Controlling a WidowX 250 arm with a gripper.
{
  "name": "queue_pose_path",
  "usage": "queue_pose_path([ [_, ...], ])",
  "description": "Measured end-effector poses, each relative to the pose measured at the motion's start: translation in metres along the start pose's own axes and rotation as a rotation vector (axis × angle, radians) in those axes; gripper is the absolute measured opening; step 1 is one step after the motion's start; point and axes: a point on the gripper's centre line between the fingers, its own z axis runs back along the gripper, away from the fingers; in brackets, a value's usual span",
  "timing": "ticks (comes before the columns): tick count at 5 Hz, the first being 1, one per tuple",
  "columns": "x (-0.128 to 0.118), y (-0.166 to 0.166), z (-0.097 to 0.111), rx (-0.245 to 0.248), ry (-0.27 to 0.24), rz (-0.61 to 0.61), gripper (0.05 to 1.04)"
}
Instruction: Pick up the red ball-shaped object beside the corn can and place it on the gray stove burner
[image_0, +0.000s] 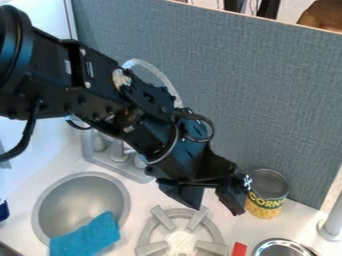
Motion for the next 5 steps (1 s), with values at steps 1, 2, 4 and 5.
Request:
queue_pose_path([
  [1, -0.003, 0.002, -0.004, 0.006, 0.019, -0.008, 1.005],
  [2, 0.018, 0.025, -0.026, 0.007, 0.051, -0.111, 1.005],
  [4, 0.067, 0.041, -0.09, 0.14, -0.123, -0.206, 1.005],
  [5, 0.093, 0.041, -0.121, 0.194, -0.137, -0.315, 1.005],
])
